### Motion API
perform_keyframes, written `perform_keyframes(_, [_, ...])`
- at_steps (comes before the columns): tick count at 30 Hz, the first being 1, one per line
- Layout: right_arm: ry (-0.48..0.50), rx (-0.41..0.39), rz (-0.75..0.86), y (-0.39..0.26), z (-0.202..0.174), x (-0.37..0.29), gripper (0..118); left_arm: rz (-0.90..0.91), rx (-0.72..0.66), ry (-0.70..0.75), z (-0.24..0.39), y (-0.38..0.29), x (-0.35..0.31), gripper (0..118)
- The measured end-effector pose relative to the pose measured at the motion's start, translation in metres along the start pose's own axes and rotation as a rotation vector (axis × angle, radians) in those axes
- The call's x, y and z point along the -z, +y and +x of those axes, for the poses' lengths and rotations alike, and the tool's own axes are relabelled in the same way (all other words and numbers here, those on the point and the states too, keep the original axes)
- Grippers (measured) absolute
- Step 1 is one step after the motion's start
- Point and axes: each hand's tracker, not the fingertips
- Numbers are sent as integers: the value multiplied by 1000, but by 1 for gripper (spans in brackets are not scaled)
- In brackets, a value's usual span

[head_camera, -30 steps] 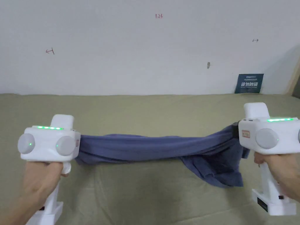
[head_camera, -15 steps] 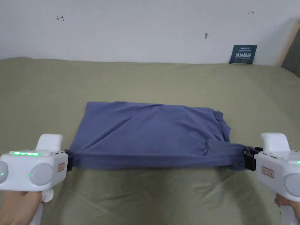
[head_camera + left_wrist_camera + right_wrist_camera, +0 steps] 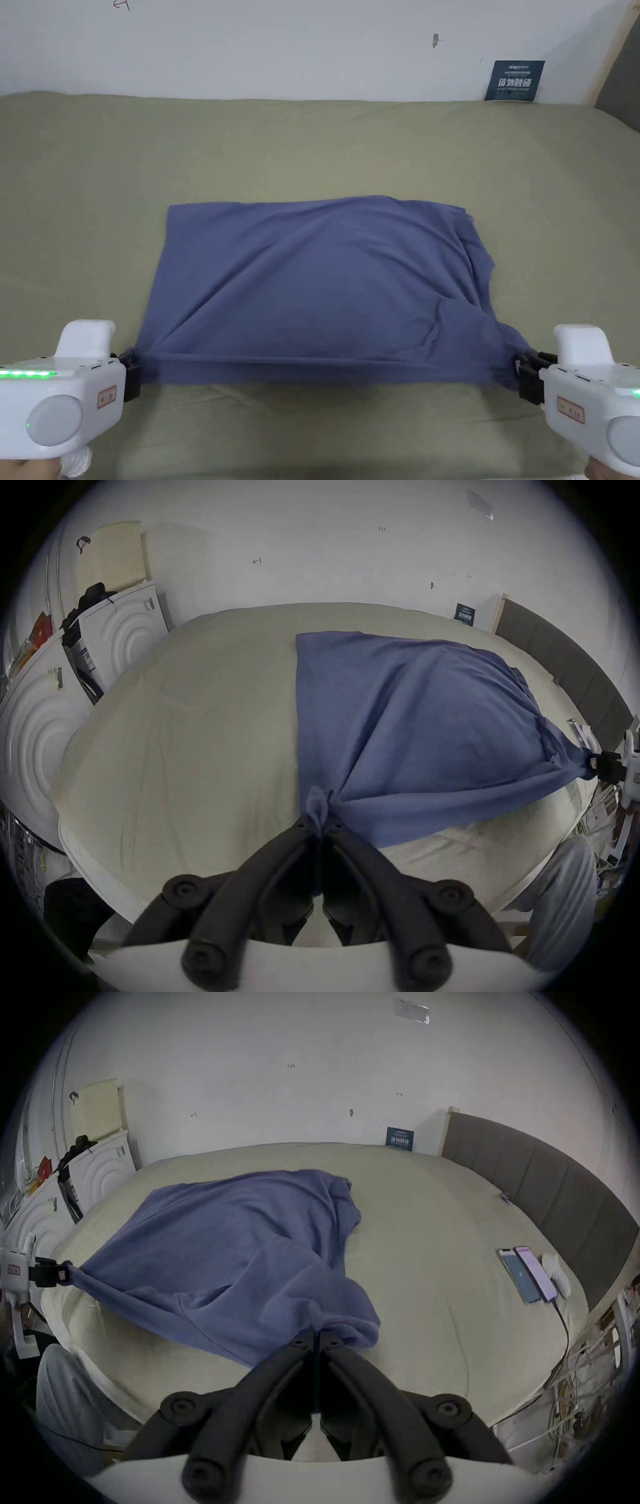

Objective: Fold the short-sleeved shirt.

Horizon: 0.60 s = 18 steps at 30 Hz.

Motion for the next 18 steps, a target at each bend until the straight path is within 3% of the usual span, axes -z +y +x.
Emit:
perform_keyframes(2, [-6,5,-12,-2,-1,6,5,-15,0,-13,-1,1,4,5])
perform_keyframes(3, [-9,7,-33,-1,-1,7,23,-29,-7,-28,0,1,3,20])
perform_keyframes(4, [-22,11,-52,-1,-1,8,71,-33,-13,-31,-2,1,3,70])
perform_keyframes(5, [-7,17,-80,-2,1,6,102,-36,-30,-41,-4,-1,2,108])
perform_keyframes(6, [0,19,-67,-3,3,1,115,-28,-29,-40,-5,-3,-2,118])
perform_keyframes(11, [-18,0,-21,-3,7,-24,111,18,-15,-15,-9,-3,-22,111])
perform_keyframes(12, [-16,19,0,-2,10,-27,96,31,-19,-11,-10,-3,-25,99])
perform_keyframes(13, [-18,40,29,-2,11,-30,42,50,-22,-13,-11,-3,-28,61])
perform_keyframes(14, [-33,39,29,-1,13,-30,0,66,-24,-3,-12,-3,-30,14])
perform_keyframes(15, [-48,58,48,-3,15,-29,0,69,-36,5,-10,-1,-32,0])
perform_keyframes(18, [-11,78,16,-4,20,-29,0,62,-81,-16,-15,-3,-36,0])
